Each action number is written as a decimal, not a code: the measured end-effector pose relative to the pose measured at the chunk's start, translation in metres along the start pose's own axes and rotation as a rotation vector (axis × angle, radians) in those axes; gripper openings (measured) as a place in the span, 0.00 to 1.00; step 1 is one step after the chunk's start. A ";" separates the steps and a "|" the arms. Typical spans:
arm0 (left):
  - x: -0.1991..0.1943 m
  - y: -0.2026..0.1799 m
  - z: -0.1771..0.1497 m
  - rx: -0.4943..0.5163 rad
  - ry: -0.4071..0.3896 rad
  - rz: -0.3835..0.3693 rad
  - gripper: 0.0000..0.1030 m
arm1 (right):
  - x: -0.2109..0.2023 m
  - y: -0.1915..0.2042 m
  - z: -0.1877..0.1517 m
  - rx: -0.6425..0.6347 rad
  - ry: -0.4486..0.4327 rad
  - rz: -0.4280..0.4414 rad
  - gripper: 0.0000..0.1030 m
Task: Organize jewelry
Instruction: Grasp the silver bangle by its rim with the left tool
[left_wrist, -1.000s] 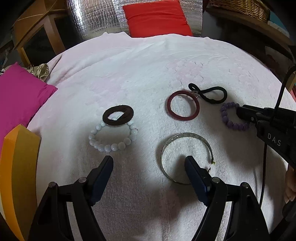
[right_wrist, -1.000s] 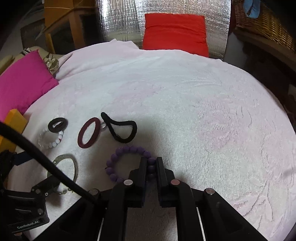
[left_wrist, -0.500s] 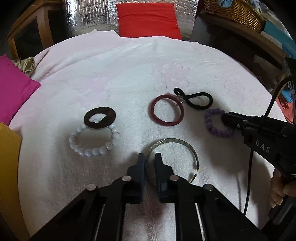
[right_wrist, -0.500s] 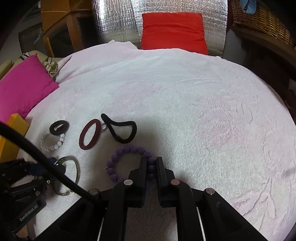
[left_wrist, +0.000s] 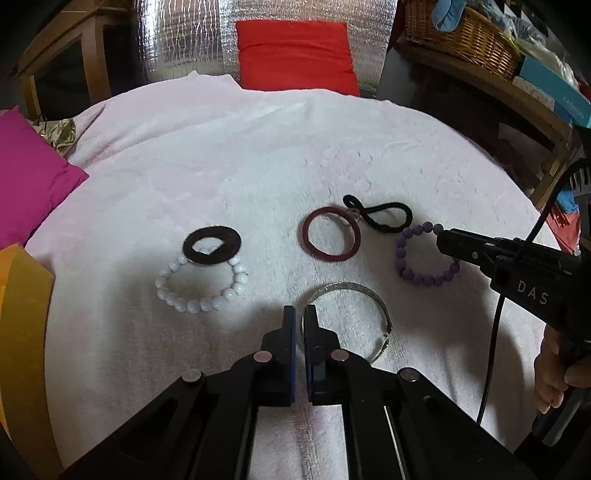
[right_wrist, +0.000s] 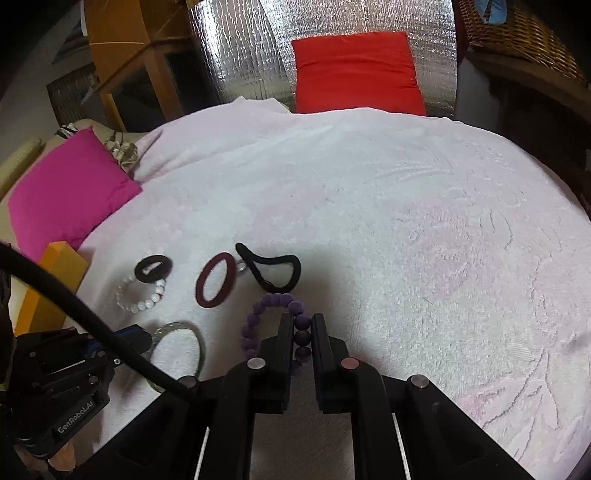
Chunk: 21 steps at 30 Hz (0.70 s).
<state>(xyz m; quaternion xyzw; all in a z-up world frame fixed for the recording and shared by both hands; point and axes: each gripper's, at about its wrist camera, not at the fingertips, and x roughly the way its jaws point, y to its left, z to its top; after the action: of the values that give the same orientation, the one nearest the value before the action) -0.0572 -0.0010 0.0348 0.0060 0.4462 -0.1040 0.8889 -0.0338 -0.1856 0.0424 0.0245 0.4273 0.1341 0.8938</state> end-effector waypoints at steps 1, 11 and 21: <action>-0.001 0.001 0.000 -0.003 0.000 -0.003 0.04 | -0.002 0.001 0.001 0.001 -0.005 0.008 0.10; 0.007 0.007 0.001 -0.087 0.045 -0.095 0.50 | 0.000 0.002 -0.001 0.017 0.003 -0.007 0.10; 0.033 -0.023 0.005 -0.057 0.076 -0.065 0.72 | 0.004 -0.016 -0.005 0.039 0.022 -0.020 0.10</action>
<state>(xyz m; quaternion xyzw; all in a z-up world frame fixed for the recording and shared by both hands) -0.0382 -0.0296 0.0139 -0.0300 0.4824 -0.1200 0.8672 -0.0315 -0.2003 0.0339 0.0362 0.4397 0.1172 0.8897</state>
